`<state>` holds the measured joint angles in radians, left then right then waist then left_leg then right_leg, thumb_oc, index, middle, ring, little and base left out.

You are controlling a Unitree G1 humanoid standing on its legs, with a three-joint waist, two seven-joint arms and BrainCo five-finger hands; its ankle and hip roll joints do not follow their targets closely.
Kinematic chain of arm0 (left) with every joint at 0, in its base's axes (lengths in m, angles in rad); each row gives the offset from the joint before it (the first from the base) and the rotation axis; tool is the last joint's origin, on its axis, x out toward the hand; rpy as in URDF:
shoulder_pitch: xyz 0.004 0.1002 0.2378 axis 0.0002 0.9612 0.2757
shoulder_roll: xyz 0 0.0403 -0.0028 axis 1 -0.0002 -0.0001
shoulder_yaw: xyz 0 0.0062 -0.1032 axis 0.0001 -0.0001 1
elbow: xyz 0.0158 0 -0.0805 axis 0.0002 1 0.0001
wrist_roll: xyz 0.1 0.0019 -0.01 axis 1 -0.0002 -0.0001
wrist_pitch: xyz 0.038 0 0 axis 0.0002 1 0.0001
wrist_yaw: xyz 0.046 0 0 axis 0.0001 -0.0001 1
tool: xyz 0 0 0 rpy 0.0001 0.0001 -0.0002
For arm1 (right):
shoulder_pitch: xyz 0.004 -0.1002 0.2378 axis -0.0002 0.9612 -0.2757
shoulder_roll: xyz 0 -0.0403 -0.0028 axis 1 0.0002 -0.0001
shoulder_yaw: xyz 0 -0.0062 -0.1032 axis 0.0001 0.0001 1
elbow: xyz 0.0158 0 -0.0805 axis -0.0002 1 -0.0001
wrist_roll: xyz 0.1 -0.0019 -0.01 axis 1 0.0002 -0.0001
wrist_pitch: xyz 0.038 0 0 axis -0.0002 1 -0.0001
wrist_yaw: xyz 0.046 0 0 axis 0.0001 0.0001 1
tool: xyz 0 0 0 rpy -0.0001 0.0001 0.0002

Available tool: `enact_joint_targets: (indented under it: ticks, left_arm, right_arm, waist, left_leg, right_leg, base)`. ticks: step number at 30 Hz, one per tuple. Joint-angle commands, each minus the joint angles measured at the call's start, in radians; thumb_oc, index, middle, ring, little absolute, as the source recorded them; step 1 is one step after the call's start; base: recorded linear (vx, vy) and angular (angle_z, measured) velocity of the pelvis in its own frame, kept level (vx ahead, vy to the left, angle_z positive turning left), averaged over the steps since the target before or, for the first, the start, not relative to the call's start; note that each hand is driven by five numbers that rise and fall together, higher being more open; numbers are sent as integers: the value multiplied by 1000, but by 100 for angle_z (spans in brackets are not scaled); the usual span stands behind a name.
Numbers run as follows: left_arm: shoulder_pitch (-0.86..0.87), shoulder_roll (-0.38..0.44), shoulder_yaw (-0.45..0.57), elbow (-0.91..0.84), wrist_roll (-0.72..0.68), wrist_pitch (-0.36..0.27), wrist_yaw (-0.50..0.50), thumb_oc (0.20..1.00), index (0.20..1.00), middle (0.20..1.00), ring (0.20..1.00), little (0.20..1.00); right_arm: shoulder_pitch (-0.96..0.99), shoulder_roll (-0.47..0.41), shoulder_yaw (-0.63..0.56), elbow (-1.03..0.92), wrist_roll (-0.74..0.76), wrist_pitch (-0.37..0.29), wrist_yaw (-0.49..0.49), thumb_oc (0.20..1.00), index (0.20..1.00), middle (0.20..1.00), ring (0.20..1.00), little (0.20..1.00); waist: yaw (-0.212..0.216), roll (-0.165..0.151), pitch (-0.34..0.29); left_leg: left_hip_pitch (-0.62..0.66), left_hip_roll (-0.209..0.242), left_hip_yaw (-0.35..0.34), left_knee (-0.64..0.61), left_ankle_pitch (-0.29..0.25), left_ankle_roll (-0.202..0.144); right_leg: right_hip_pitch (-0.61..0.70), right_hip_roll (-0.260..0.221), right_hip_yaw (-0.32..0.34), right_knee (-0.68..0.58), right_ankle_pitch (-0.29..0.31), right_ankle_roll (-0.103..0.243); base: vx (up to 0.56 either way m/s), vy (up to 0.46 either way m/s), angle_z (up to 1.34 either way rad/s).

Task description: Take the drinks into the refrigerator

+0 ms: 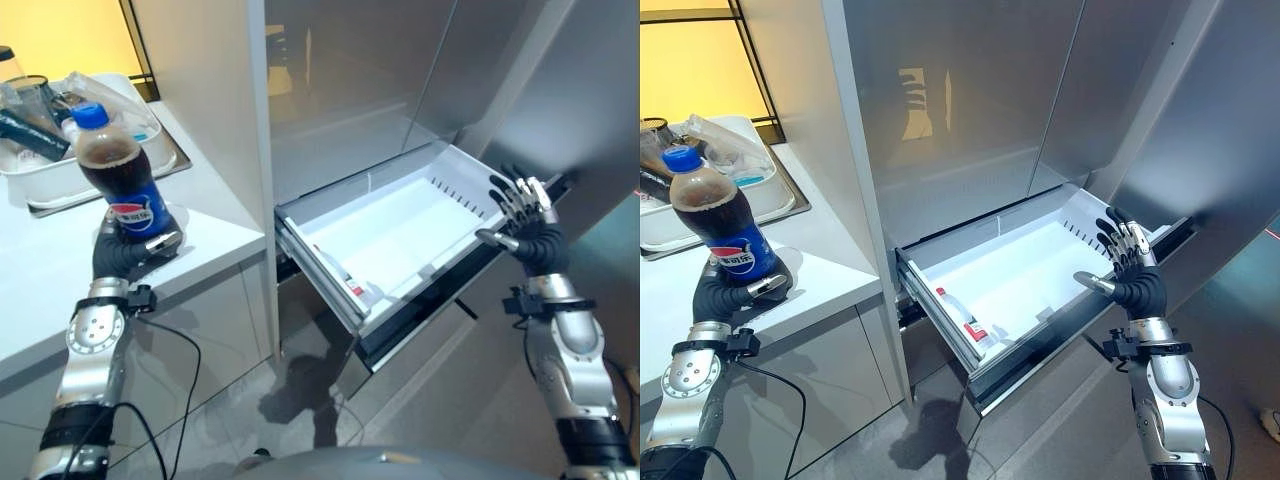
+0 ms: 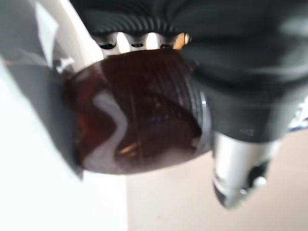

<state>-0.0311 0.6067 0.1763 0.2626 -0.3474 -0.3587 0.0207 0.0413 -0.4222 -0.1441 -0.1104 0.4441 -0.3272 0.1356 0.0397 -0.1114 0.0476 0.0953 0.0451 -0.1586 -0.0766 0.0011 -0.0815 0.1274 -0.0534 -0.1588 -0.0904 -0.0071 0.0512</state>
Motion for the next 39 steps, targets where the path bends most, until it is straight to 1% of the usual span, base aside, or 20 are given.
enact_joint_targets:
  ticks: [1,13,22,24,25,29,31,34,35,36,39]
  left_arm:
    - [-103,47,0,55,-11,-40,9,200,200,200,200,200]
    - [-100,48,1,48,-9,-39,4,200,200,200,200,200]
    - [-102,27,1,0,-45,-50,-15,200,200,200,200,200]
    - [-90,5,7,-85,-84,-58,-46,200,200,200,200,200]
    - [-86,4,9,-89,-85,-56,-48,200,200,200,200,200]
    - [-67,-34,10,-216,-145,-64,-103,200,200,200,200,200]
    - [-58,-37,7,-281,-173,-63,-136,200,200,200,200,200]
    - [-48,-49,7,-353,-219,-60,-171,200,200,200,200,200]
    - [-46,-52,7,-381,-232,-61,-182,200,200,200,200,200]
    - [-47,-57,4,-409,-253,-59,-195,200,200,200,200,200]
    - [-41,-61,-1,-470,-291,-56,-225,200,200,200,200,200]
  right_arm:
    - [-43,-40,-15,-54,29,-36,3,1000,1000,1000,1000,1000]
    - [-30,-36,-19,-57,27,-31,10,1000,1000,1000,1000,1000]
    - [-26,-35,-10,-51,22,-26,21,1000,1000,1000,1000,1000]
    - [-21,-41,-15,-47,17,-22,29,1000,1000,1000,1000,1000]
    - [-21,-42,-15,-47,18,-22,29,1000,1000,1000,1000,1000]
    - [-16,-49,-29,-34,11,-19,36,1000,1000,1000,1000,1000]
    - [-12,-50,-36,-27,7,-19,34,1000,1000,1000,1000,1000]
    - [-3,-46,-39,-19,0,-17,37,1000,1000,1000,1000,1000]
    - [0,-45,-39,-16,-3,-16,39,1000,1000,1000,1000,1000]
    - [3,-44,-39,-15,-5,-16,44,1000,1000,1000,1000,1000]
    - [14,-46,-37,-15,-8,-13,54,1000,1000,1000,1000,1000]
  waist:
    - [-21,12,-4]
    - [-22,14,-4]
    - [-23,18,-3]
    - [-21,15,-2]
    - [-21,16,-2]
    - [-15,14,-1]
    - [-14,13,-1]
    - [-12,14,-2]
    - [-12,14,-4]
    - [-11,13,-2]
    - [-10,13,-4]
  left_leg:
    - [-6,-37,-52,16,-58,81]
    - [-4,-37,-52,9,-57,80]
    - [-2,-39,-48,3,-55,84]
    - [-3,-41,-51,2,-54,86]
    - [-3,-41,-51,2,-54,86]
    - [-3,-44,-54,2,-55,89]
    - [-10,-48,-56,6,-47,92]
    - [-10,-49,-56,6,-48,93]
    - [-5,-47,-57,3,-55,93]
    - [-12,-51,-59,7,-47,93]
    - [-7,-49,-59,6,-56,93]
  right_leg:
    - [-37,19,-39,128,-78,-9]
    - [-36,21,-34,118,-75,-8]
    - [-34,17,-25,110,-69,-5]
    - [-34,17,-26,109,-68,-5]
    - [-34,17,-26,109,-68,-5]
    - [-31,14,-28,105,-66,-4]
    - [-35,10,-29,102,-56,-3]
    - [-33,9,-29,100,-55,-4]
    - [-29,11,-27,98,-62,-4]
    - [-32,8,-29,97,-53,-4]
    - [-26,11,-29,95,-60,-4]
  base:
    - [0,0,0]
    - [10,0,-4]
    - [0,0,0]
    - [0,0,0]
    - [0,0,0]
    - [0,0,0]
    - [-31,12,-1]
    - [-10,3,0]
    - [0,0,0]
    - [0,0,0]
    - [-12,0,0]
